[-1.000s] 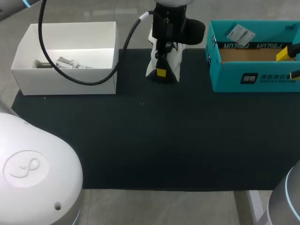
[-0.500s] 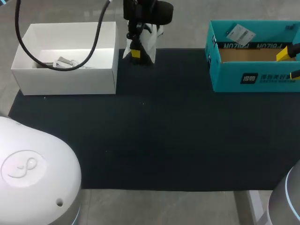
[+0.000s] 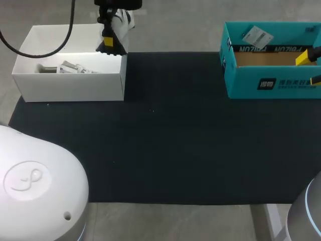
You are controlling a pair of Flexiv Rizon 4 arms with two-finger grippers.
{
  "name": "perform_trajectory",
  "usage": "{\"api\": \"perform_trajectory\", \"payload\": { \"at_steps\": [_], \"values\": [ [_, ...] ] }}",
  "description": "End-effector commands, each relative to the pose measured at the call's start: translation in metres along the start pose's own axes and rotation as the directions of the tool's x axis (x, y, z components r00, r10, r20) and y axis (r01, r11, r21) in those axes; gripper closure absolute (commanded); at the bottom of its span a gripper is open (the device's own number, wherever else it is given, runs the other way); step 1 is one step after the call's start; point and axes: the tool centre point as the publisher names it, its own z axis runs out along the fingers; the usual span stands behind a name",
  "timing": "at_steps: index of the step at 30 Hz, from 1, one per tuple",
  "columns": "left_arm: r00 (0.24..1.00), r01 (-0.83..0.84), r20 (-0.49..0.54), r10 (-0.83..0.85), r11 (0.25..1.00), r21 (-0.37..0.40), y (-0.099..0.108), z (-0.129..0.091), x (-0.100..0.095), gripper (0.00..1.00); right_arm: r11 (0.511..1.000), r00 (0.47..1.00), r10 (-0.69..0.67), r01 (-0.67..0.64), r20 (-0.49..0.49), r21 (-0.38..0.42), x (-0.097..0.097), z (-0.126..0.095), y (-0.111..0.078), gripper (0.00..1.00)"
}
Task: Take the shoe out of the shoebox, open the shoe tongue, remove and reinsert the insole, then place the shoe into the shoebox
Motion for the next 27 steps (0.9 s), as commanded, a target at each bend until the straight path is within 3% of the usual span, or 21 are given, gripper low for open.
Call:
{"api": "perform_trajectory", "payload": {
  "at_steps": [1,7,16,27],
  "values": [
    [1.000,-0.012,-0.009,0.012,1.000,0.013,0.023,0.003,-0.011,1.00,1.000,1.000,0.001,-0.001,0.003,-0.001,0.000,0.001,-0.001,0.00],
    [1.000,-0.005,0.010,0.005,1.000,0.010,0.060,0.004,-0.026,1.00,1.000,1.000,0.001,-0.001,0.003,-0.001,0.000,0.001,-0.001,0.00],
    [0.999,0.018,-0.033,-0.020,0.998,-0.057,0.131,0.008,-0.059,1.00,1.000,1.000,0.001,-0.001,0.003,-0.001,0.000,0.001,-0.001,0.00],
    [0.998,0.064,-0.015,-0.064,0.998,-0.015,0.184,0.020,-0.094,1.00,1.000,1.000,0.001,-0.001,0.003,-0.001,0.000,0.001,-0.001,0.00]
  ]
}}
